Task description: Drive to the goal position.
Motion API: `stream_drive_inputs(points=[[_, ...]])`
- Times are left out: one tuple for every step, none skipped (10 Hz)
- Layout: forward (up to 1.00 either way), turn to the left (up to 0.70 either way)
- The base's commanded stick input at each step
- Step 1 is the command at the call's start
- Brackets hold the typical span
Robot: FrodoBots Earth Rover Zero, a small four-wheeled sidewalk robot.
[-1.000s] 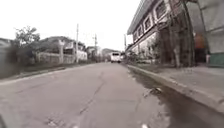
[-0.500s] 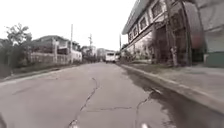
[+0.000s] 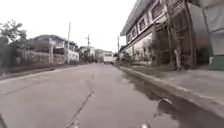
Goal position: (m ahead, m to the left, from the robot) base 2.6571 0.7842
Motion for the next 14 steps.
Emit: stream_drive_inputs(points=[[0.90,-0.05],[0.90,-0.05],[0.90,-0.05],[0.90,-0.03],[0.90,0.00],[0.90,0.00],[0.90,0.00],[0.90,0.00],[0.90,0.00],[0.90,0.00],[0.90,0.00],[0.90,0.00],[0.90,0.00],[0.90,0.00]])
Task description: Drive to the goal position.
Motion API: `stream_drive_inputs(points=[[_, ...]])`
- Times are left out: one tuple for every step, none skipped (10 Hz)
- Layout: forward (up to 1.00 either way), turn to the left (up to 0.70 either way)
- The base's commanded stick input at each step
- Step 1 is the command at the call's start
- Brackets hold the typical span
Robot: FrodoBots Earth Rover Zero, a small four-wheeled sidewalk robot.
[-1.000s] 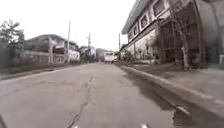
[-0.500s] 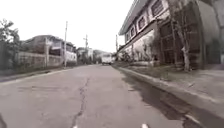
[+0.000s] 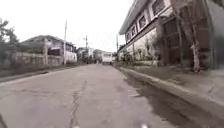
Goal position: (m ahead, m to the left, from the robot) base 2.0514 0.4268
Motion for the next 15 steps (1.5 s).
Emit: stream_drive_inputs(points=[[0.90,0.00],[0.90,0.00],[0.90,0.00],[0.90,0.00],[0.90,0.00],[0.90,0.00],[0.90,0.00],[0.89,0.00],[0.89,0.00],[0.89,0.00],[0.88,0.00],[0.87,0.00],[0.87,0.00],[0.87,0.00],[0.87,0.00]])
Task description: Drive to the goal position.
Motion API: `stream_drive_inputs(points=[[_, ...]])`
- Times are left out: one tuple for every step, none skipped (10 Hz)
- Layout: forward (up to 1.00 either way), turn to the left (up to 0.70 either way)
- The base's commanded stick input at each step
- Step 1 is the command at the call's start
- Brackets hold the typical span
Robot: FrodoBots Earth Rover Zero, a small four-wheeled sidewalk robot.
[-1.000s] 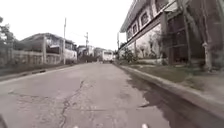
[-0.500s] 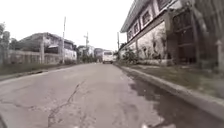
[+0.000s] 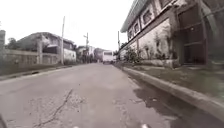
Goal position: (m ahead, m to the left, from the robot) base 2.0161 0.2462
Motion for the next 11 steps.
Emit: stream_drive_inputs(points=[[0.87,0.00],[0.87,0.00],[0.87,0.00],[0.87,0.00],[0.87,0.00],[0.87,0.00],[0.87,0.00],[0.87,0.00],[0.87,0.00],[0.87,0.00],[0.87,0.00]])
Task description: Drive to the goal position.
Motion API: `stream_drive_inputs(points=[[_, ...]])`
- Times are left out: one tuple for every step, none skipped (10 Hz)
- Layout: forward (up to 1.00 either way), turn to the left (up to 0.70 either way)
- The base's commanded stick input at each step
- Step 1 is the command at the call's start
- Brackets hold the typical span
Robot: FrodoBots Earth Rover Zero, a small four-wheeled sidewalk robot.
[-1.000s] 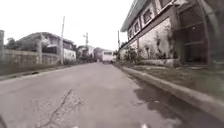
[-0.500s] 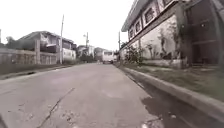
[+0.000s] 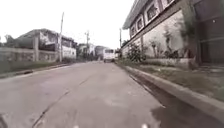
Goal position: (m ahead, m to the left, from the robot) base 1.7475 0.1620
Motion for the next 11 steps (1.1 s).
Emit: stream_drive_inputs(points=[[0.87,0.00],[0.87,0.00],[0.87,0.00],[0.87,0.00],[0.87,0.00],[0.87,0.00],[0.87,0.00],[0.87,0.00],[0.87,0.00],[0.87,0.00],[0.87,0.00]])
